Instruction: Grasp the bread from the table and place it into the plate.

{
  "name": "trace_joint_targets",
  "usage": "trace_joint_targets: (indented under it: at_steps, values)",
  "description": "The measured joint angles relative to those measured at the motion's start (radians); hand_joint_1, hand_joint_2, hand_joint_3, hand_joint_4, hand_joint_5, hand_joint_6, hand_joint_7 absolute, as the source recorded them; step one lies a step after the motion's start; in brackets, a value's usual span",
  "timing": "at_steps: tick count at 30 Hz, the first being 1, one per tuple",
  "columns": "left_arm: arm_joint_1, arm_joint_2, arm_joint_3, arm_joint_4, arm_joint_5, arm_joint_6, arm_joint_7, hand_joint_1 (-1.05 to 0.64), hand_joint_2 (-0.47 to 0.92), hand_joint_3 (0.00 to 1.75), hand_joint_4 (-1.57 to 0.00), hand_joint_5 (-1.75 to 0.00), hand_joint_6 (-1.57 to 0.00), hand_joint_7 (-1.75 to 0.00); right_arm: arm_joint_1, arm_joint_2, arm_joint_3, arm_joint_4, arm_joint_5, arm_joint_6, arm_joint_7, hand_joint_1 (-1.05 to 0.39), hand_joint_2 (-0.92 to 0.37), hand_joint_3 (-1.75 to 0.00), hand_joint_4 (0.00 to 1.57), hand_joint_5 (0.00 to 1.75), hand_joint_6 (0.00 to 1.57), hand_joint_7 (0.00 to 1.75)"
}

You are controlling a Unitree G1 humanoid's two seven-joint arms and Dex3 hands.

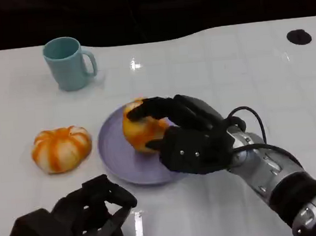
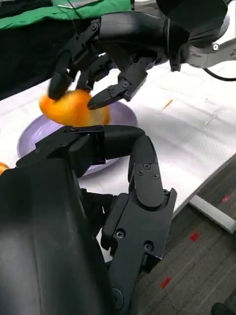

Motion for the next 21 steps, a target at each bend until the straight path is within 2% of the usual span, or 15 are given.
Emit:
trace_joint_targets:
  at_steps: [5,10,21]
  values:
    - [0.0,0.0,0.0,0.0,0.003,0.0,0.0,-0.35,0.92,0.48,-0.61,-1.75,-0.56,-1.36,0.007,-0.021,0.015,-0.073,-0.003,0.035,0.065,-0.6,-0.92,-0.23,0.0,0.18,0.23,0.0]
    - [0.0,-0.001,-0.001,0.0,0.004,0.0,0.0,-0.34,0.92,0.48,-0.61,-1.75,-0.56,-1.37,0.045,-0.049,0.02,-0.175,0.0,0.059,0.132,-0.63,-0.92,-0.22,0.04,0.22,0.24,0.01]
    - [0.0,-0.002,-0.002,-0.002,0.008,0.001,0.001,-0.35,0.92,0.48,-0.63,-1.75,-0.56,-1.37,0.182,-0.177,0.016,-0.435,0.004,0.051,0.177,-0.59,-0.92,-0.19,0.17,0.36,0.31,0.04]
